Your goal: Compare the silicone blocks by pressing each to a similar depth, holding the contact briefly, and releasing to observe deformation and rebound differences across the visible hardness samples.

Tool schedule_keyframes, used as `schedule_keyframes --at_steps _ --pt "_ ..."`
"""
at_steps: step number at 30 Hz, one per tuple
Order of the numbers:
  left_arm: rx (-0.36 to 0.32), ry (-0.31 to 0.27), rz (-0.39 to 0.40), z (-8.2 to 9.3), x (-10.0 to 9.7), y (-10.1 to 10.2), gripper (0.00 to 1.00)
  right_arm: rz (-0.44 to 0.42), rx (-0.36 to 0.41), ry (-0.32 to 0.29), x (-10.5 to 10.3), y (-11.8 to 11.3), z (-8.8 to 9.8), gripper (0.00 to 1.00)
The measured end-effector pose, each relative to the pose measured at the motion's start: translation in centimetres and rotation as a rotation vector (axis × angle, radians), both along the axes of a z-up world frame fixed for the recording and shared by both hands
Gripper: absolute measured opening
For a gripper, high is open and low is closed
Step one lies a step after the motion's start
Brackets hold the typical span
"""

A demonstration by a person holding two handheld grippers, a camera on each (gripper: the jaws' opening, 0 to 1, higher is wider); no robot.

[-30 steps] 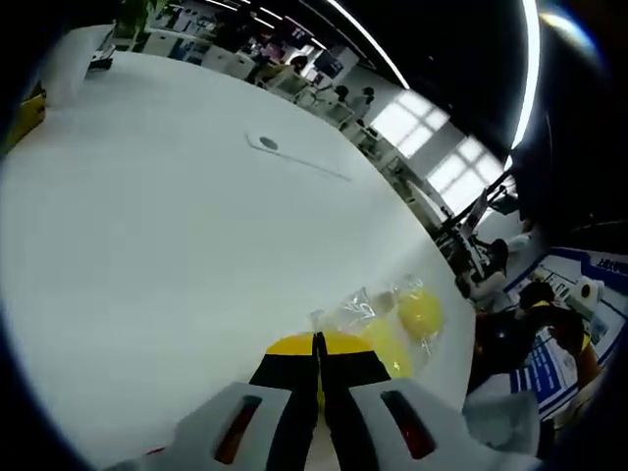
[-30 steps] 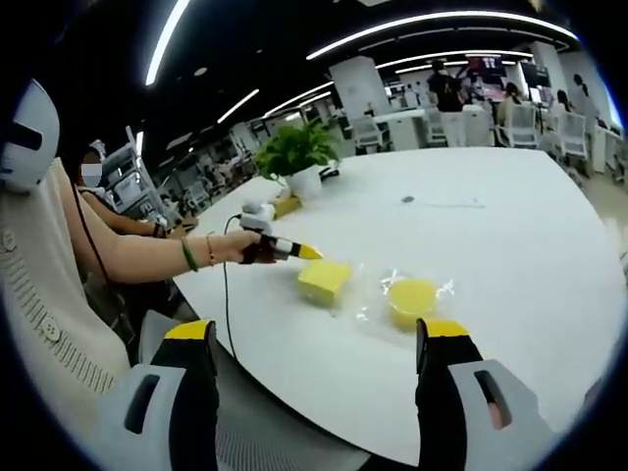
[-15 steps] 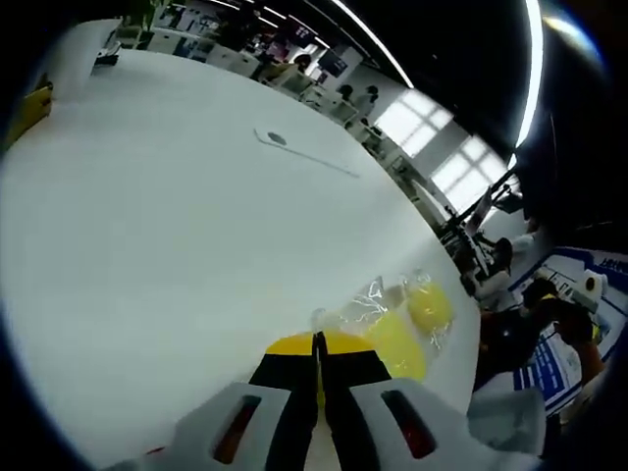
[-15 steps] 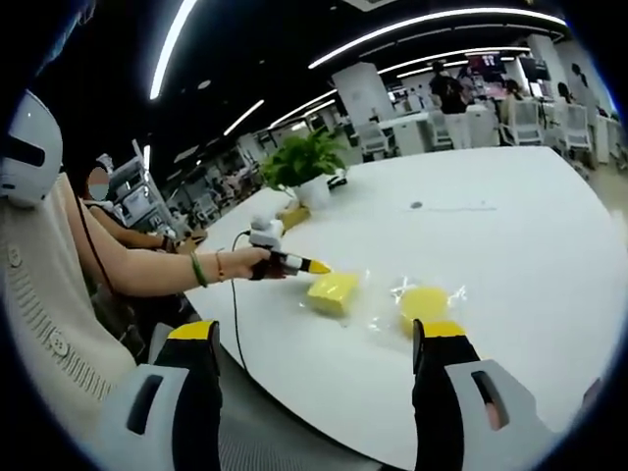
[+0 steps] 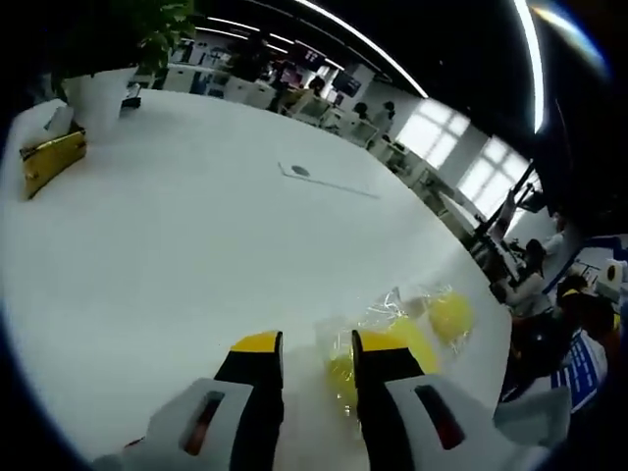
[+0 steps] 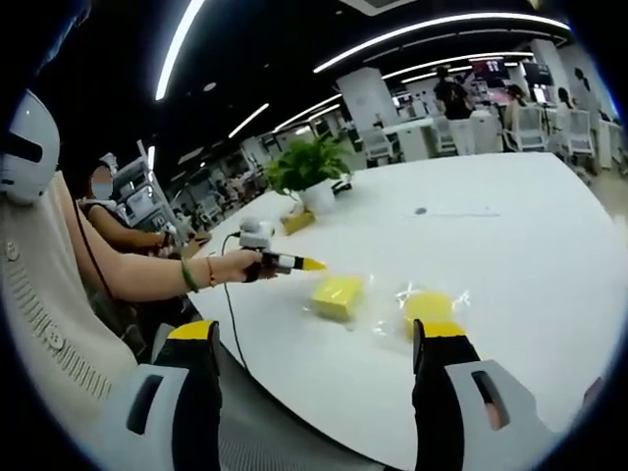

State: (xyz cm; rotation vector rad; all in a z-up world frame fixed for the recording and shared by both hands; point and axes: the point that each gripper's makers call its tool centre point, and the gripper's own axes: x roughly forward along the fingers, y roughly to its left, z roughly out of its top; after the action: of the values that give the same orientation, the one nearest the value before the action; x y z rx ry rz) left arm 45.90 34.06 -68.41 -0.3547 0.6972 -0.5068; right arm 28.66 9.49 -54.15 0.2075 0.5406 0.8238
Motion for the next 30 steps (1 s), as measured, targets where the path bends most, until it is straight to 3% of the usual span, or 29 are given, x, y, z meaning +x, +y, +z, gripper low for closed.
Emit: schedule_keyframes --at_steps 5,12,16,19,23,24,26,30 --pt "-0.086 -0.068 -0.013 3.2 -2.6 -0.5 0.33 0.018 0.016 -0.001 -0.6 0.2 0.3 0.74" --pt "-0.152 -0.235 -0.122 8.5 -7.8 -2.7 0.38 0.020 0.055 -0.016 -1.1 0.0 0.9 0.77" --pt "-0.113 -0.314 -0.185 10.3 -10.8 -3.4 0.41 -0.005 0.042 -0.042 -0.8 -0.6 0.8 0.78" --pt "-0.083 -0.360 -0.219 11.1 -12.2 -3.6 0.43 -0.037 0.011 -0.063 -0.6 -1.0 0.2 0.78" --pt "-0.039 -0.406 -0.254 12.1 -14.0 -3.7 0.46 -0.050 0.025 -0.053 -0.8 -0.9 -0.2 0.79" --pt "-0.011 -0.440 -0.277 12.4 -14.4 -3.8 0.48 -0.050 0.027 -0.053 -0.9 -0.8 -0.3 0.79" --pt "0.026 -0.454 -0.265 12.6 -14.7 -3.7 0.52 -0.044 0.027 -0.053 -1.1 -0.7 -0.4 0.79" --pt "0.029 -0.484 -0.255 13.9 -16.0 -4.3 0.58 -0.028 0.027 -0.092 -1.1 -0.6 0.0 0.81"
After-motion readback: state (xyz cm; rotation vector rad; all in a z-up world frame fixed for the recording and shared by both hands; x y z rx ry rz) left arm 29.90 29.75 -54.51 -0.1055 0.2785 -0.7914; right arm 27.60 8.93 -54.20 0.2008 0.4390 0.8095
